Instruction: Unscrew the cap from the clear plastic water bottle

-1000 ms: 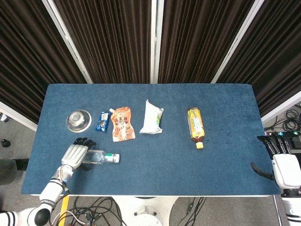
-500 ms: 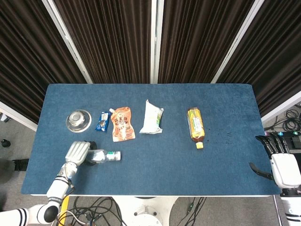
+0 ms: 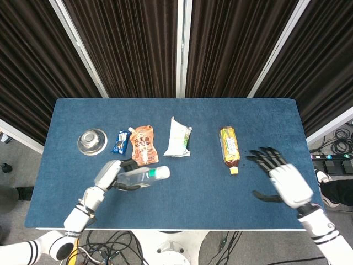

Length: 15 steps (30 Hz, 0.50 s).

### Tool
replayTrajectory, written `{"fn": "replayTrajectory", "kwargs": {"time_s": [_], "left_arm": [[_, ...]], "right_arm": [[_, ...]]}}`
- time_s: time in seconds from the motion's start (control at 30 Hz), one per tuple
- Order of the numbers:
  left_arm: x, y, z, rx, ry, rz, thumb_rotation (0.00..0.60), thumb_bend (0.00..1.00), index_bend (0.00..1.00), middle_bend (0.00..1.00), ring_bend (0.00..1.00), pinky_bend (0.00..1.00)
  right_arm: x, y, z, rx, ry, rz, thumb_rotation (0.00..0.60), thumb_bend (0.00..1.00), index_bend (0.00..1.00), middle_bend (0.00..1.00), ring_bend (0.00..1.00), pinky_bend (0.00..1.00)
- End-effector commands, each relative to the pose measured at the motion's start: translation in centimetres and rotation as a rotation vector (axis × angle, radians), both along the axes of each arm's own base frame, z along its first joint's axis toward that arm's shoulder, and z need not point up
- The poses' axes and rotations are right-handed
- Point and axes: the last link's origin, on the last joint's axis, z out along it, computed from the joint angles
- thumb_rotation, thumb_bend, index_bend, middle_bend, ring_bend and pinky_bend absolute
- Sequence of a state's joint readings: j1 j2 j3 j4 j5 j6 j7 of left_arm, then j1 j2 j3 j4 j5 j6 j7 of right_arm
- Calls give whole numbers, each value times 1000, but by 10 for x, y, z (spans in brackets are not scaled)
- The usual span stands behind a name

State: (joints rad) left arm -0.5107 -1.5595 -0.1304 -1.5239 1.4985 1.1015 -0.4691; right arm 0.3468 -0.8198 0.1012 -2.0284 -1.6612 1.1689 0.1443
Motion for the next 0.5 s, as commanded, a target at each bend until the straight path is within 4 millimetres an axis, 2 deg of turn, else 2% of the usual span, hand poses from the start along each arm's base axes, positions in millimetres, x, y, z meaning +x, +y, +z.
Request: {"fn": "replayTrajectory", "kwargs": {"time_s": [0.03, 0.27, 0.5], "left_arm": [[29, 2, -8, 1, -123, -70, 600, 261, 615, 591, 507, 505], [50, -2, -26, -25, -148, -115, 600, 262, 615, 590, 506, 489], [62, -3, -33, -47, -189, -109, 600, 262, 615, 590, 506, 489]], "right_arm": [[42, -10, -8, 100, -25, 72, 587, 89, 132, 6, 0, 0], [80, -23, -28, 168, 41, 131, 563, 78, 143, 2, 0, 0], [99, -28, -44, 213, 99, 145, 550, 68, 189, 3, 0, 0]]}}
